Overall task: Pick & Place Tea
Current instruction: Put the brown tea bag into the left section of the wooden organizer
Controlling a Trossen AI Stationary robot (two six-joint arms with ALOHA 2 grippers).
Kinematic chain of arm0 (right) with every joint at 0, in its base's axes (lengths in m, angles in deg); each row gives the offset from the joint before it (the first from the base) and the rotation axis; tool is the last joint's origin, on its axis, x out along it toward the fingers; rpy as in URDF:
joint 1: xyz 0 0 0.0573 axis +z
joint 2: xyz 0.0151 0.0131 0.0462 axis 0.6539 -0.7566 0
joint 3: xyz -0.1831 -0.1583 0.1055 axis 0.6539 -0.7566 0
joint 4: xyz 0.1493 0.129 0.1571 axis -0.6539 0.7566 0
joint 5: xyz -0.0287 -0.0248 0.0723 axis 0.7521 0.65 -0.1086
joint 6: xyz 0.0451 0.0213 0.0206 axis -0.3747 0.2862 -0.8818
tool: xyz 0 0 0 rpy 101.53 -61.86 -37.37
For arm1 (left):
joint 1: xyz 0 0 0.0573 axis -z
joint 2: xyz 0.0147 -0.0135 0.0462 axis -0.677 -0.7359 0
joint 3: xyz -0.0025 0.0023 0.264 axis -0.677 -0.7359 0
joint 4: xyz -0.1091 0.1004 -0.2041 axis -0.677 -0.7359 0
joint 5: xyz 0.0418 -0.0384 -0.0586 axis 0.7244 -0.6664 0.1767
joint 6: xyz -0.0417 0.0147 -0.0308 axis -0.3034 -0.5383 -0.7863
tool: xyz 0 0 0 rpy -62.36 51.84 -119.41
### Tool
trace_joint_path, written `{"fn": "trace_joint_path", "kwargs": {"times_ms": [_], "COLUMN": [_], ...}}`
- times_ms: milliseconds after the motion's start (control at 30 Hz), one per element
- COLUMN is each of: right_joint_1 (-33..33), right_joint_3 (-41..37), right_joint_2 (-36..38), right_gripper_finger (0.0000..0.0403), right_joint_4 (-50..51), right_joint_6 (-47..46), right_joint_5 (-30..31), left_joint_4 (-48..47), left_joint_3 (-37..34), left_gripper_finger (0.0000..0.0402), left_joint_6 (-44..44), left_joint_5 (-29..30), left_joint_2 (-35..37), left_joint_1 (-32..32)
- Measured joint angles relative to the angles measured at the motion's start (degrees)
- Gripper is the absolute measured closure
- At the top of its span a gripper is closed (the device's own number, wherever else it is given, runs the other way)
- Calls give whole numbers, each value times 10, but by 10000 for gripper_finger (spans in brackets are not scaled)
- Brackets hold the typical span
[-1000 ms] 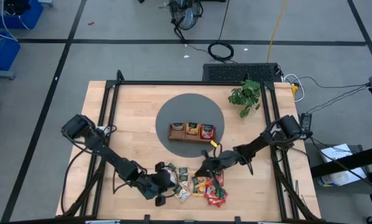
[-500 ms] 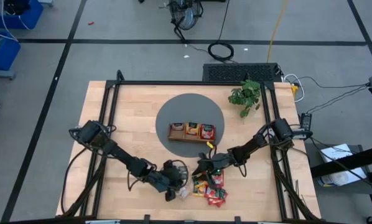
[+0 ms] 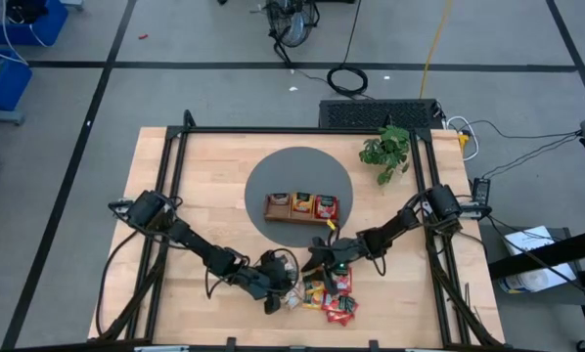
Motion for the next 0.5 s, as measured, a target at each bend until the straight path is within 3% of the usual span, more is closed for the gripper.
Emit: {"fn": "trace_joint_path", "kwargs": {"times_ms": [500], "right_joint_1": [-7], "right_joint_3": [2], "right_joint_2": [2], "right_gripper_finger": [294], "right_joint_4": [31], "right_joint_6": [-32], "right_joint_5": [0], "left_joint_4": [0], "left_joint_3": [0], "left_gripper_finger": [390], "left_joint_6": [11], "left_joint_5": [16], "left_joint_2": [-1], "left_joint_1": [0]}}
